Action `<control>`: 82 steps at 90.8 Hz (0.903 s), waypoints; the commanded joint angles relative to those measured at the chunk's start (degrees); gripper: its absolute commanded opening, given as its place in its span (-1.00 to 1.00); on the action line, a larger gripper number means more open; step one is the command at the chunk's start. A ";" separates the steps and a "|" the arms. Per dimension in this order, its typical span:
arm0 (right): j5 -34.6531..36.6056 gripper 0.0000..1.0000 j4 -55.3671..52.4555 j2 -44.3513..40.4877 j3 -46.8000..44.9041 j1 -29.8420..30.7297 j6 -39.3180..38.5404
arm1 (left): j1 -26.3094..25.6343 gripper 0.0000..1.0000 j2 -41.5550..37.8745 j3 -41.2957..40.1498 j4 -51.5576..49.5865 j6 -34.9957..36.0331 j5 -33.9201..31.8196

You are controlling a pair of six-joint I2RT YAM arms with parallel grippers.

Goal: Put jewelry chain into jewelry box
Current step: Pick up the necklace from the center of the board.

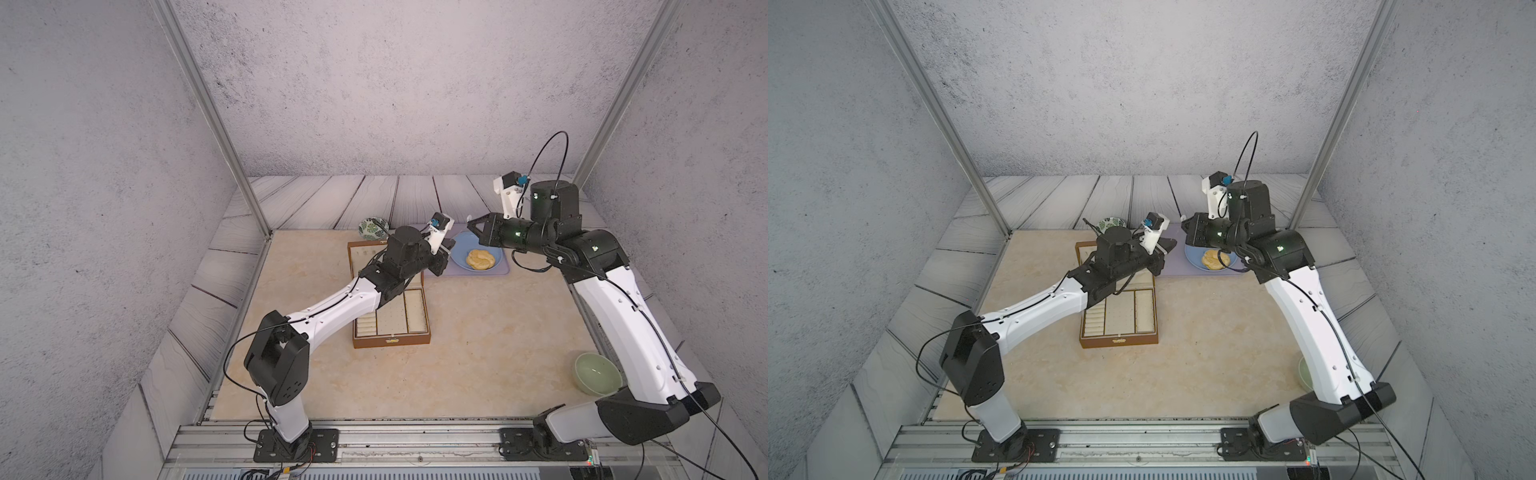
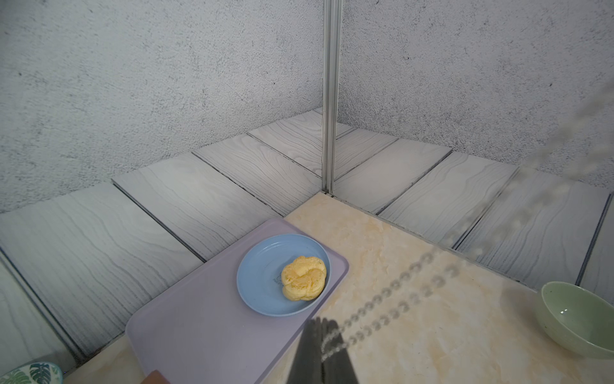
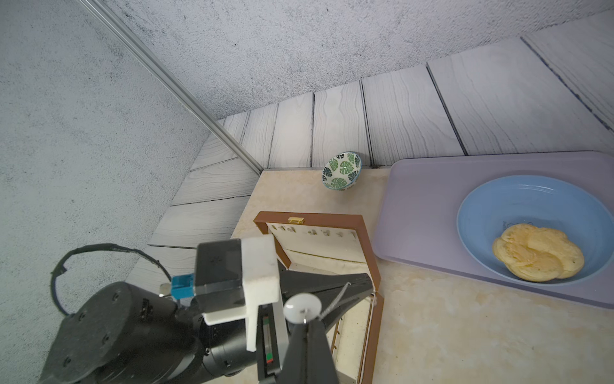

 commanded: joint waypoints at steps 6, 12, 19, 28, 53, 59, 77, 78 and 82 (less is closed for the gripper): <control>1.83 -1.00 1.18 -1.88 -0.50 0.08 -0.48 | 0.12 -1.00 -2.34 -0.47 0.43 0.20 0.71; 2.34 -1.00 2.07 -2.22 -1.99 0.07 -0.79 | 0.07 -1.00 -2.89 -0.38 -0.56 0.35 0.73; 2.79 -1.00 4.05 -2.91 -4.78 -0.10 -0.58 | 0.15 -1.00 -3.86 -0.22 -3.02 1.14 0.57; 3.10 -1.00 7.58 -4.15 -9.58 -0.36 -0.04 | 0.16 -1.00 -5.57 -0.96 -6.27 2.74 -0.17; 3.11 -0.91 18.66 -8.20 -24.54 -0.47 1.19 | 0.35 -1.00 -9.65 -2.95 -16.61 8.18 -2.24; 2.78 -0.53 20.70 -8.97 -27.19 -0.46 1.72 | 0.36 -1.00 -10.61 -3.28 -18.98 9.45 -2.82; 0.82 -0.10 23.98 -9.87 -33.32 -0.46 0.89 | 0.78 -1.00 -14.10 -5.29 -26.51 11.24 -6.43; 0.60 -0.09 24.18 -9.82 -33.60 -0.46 0.83 | 0.82 -1.00 -14.30 -5.43 -26.98 11.28 -6.46; -0.14 -0.08 24.80 -9.78 -34.90 -0.47 0.86 | 1.17 -1.00 -15.32 -6.01 -28.60 11.25 -6.86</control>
